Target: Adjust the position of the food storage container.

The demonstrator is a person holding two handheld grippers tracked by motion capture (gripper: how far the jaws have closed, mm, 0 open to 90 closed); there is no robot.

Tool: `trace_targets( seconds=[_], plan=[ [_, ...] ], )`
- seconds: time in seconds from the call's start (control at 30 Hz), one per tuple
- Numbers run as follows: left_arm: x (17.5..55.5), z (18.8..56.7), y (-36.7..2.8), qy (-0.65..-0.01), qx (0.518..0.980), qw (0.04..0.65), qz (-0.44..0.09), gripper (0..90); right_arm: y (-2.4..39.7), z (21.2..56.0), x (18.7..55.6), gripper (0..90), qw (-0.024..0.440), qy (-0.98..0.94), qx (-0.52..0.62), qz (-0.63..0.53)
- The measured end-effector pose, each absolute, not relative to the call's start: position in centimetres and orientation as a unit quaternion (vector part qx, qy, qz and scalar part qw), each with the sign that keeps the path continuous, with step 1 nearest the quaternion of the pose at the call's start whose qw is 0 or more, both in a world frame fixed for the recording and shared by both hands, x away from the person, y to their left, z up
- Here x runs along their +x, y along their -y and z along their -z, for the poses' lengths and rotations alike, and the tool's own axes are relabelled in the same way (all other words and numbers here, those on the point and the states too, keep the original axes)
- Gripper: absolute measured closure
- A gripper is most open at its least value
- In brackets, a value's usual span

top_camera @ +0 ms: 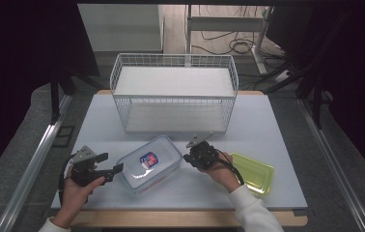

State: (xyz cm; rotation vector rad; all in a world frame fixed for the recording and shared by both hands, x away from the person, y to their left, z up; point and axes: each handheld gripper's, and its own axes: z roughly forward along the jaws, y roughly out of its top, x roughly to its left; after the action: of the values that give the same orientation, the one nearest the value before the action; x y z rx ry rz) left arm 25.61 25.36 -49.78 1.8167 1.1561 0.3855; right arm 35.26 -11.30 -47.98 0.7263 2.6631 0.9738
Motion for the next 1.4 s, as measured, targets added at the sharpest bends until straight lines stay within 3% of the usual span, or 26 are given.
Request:
trace_targets(
  seconds=[0.07,0.13,0.17,0.2,0.23,0.37,0.57,0.77,1.0,1.4],
  plan=[
    [25.0,49.7,-25.7,-0.465,0.741,0.461,-0.149,28.9,11.9,47.4,35.2,89.4,0.112,-0.899,0.251,-0.341],
    [24.2,49.9,-26.0,-0.463,0.748,0.451,-0.149,41.8,12.5,46.8,34.8,89.4,0.116,-0.895,0.254,-0.349],
    [23.9,50.0,-26.2,-0.463,0.751,0.447,-0.145,49.9,12.8,46.7,34.6,89.4,0.119,-0.894,0.252,-0.352],
    [23.1,50.2,-26.4,-0.46,0.761,0.437,-0.135,68.6,13.3,46.5,34.0,89.3,0.123,-0.892,0.251,-0.356],
    [22.8,50.3,-26.3,-0.457,0.766,0.433,-0.128,75.5,13.6,46.4,33.8,89.3,0.124,-0.891,0.252,-0.358],
    [21.3,50.3,-25.3,-0.422,0.785,0.442,-0.099,87.1,14.5,46.3,33.1,89.3,0.129,-0.889,0.252,-0.36],
    [19.5,49.9,-20.0,-0.346,0.83,0.43,-0.08,90.0,16.5,46.3,32.6,89.0,0.136,-0.881,0.268,-0.365],
    [20.0,50.8,-17.9,-0.326,0.854,0.396,-0.085,90.0,17.0,46.6,32.6,88.3,0.135,-0.88,0.275,-0.363],
    [20.8,51.3,-18.9,-0.346,0.847,0.395,-0.083,90.0,16.9,46.8,32.5,88.0,0.134,-0.88,0.273,-0.366],
    [23.3,52.0,-24.0,-0.415,0.815,0.392,-0.098,90.0,16.7,46.8,32.4,88.0,0.131,-0.881,0.271,-0.365]
  ],
)
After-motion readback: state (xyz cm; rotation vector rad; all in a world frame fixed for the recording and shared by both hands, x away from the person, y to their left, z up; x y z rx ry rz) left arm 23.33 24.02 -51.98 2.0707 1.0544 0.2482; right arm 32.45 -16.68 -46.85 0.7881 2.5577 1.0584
